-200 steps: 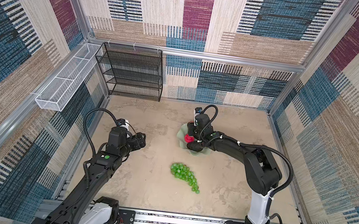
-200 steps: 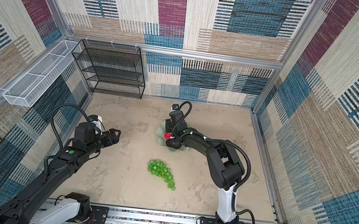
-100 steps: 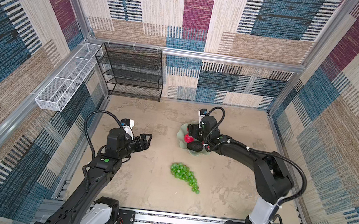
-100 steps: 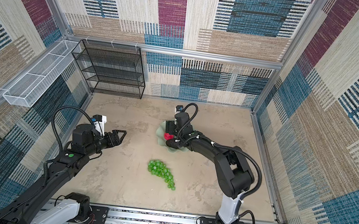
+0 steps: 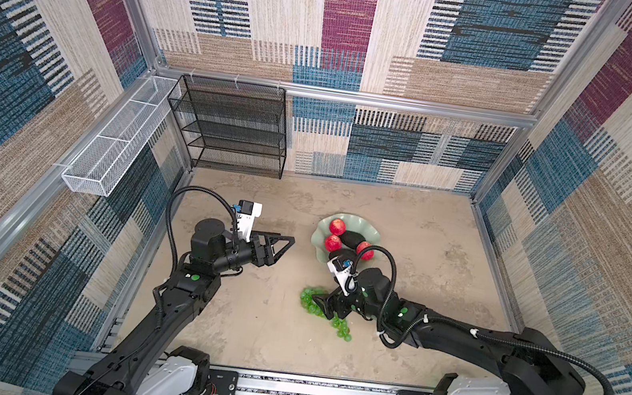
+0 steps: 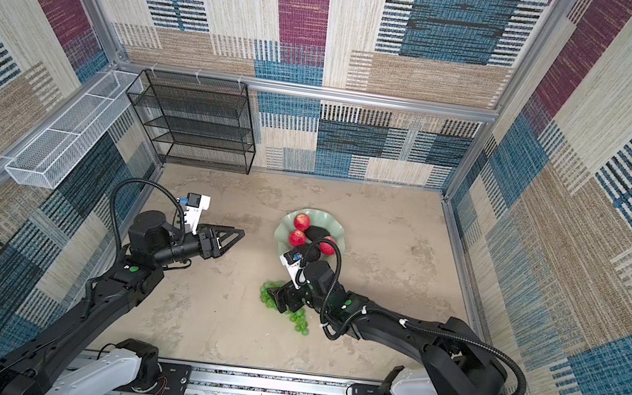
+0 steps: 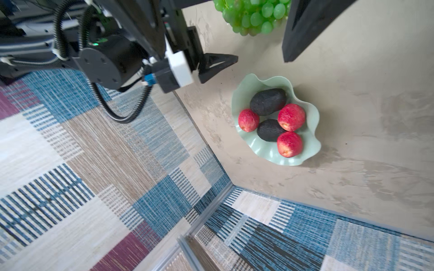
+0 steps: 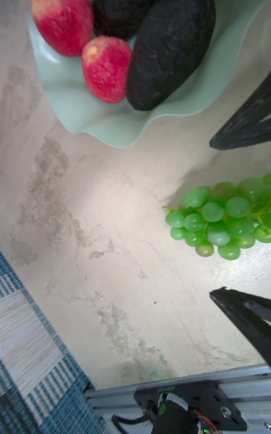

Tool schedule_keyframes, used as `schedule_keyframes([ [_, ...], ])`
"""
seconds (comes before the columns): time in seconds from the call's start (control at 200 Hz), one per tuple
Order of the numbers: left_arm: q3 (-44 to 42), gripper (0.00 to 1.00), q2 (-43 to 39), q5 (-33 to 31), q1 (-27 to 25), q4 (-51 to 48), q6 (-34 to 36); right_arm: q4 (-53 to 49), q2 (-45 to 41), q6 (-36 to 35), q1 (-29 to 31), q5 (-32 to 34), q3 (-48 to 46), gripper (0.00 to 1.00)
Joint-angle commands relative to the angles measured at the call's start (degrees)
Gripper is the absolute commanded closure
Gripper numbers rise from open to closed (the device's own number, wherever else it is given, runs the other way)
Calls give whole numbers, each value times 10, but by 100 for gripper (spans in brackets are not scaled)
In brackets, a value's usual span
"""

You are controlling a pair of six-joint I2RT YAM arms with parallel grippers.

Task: Place and organize the fake fruits in the fruit bowl
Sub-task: 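Grasp the green grapes by the stem with the right gripper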

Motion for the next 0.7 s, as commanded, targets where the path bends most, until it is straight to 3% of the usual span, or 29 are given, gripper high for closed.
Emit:
schedule_keyframes([
  [0.0,11,18,-14,36,-11,33,11,16,31,12,19,40,-3,7],
  [0.371,39,18,-46,28,-46,-44,68,34,130,34,36,85,10,13],
  [0.691,45,19,-41,6,-58,-61,82,68,141,66,37,102,1,46],
])
